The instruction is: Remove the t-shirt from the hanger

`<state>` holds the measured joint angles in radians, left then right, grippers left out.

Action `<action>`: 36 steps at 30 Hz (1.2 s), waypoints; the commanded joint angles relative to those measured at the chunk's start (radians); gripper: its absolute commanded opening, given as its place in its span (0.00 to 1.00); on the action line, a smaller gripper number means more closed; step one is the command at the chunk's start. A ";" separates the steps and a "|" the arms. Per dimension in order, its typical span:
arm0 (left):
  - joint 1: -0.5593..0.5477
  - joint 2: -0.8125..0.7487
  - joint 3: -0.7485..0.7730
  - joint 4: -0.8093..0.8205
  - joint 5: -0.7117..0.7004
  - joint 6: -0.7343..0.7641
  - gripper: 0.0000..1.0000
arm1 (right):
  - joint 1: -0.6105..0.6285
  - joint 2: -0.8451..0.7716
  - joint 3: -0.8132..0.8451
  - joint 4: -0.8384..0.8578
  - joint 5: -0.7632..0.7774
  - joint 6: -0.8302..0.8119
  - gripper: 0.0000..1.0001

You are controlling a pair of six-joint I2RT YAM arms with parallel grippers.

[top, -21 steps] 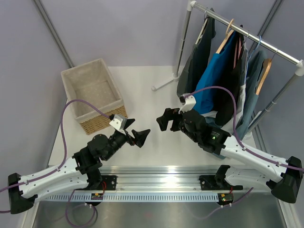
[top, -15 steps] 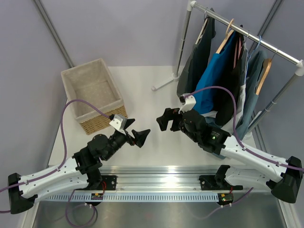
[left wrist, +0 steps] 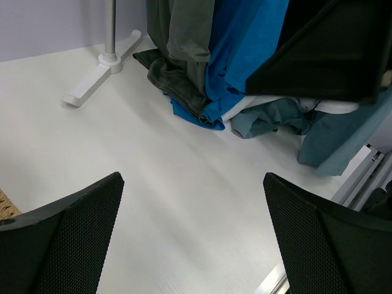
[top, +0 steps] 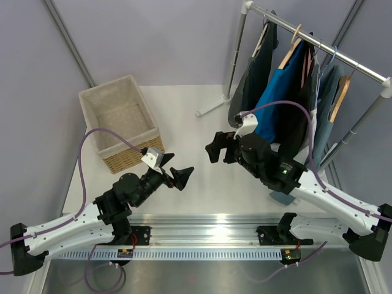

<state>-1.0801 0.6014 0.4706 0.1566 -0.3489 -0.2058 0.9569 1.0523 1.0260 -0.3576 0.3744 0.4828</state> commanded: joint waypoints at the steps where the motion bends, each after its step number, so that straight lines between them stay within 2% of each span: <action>1: -0.004 -0.018 0.011 0.041 -0.004 0.011 0.99 | 0.009 -0.084 0.137 -0.145 0.116 -0.046 0.99; 7: -0.004 -0.009 0.005 0.052 -0.010 0.014 0.99 | 0.008 -0.198 0.279 -0.276 0.297 -0.096 1.00; 10: -0.003 0.000 0.008 0.052 -0.006 0.013 0.99 | 0.008 -0.207 0.377 -0.377 0.449 -0.130 1.00; 11: -0.004 0.001 0.008 0.054 -0.004 0.011 0.99 | 0.008 -0.210 0.411 -0.398 0.547 -0.134 0.99; 15: -0.004 0.009 0.010 0.057 0.001 0.009 0.99 | 0.008 -0.230 0.437 -0.428 0.705 -0.203 1.00; 18: -0.004 0.011 0.011 0.058 0.004 0.009 0.99 | 0.008 -0.229 0.491 -0.556 0.825 -0.130 0.99; 20: -0.004 0.015 0.013 0.057 0.010 0.008 0.99 | 0.008 -0.244 0.484 -0.580 0.929 -0.099 1.00; 24: -0.004 0.020 0.016 0.058 0.033 0.002 0.99 | 0.006 -0.270 0.431 -0.523 0.974 -0.148 0.99; 29: -0.003 0.031 0.020 0.055 0.039 0.002 0.99 | 0.008 -0.273 0.422 -0.583 1.081 -0.110 1.00; 31: -0.003 0.035 0.025 0.052 0.041 0.002 0.99 | 0.008 -0.293 0.376 -0.526 1.054 -0.156 1.00; 33: -0.004 0.041 0.025 0.050 0.047 0.002 0.99 | 0.008 -0.322 0.333 -0.401 1.072 -0.257 0.99; 36: -0.004 0.047 0.026 0.052 0.048 0.002 0.99 | 0.006 -0.330 0.309 -0.408 1.082 -0.231 1.00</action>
<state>-1.0801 0.6434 0.4706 0.1577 -0.3149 -0.2035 0.9577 0.7326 1.3472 -0.8383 1.3876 0.2810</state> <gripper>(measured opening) 0.987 0.993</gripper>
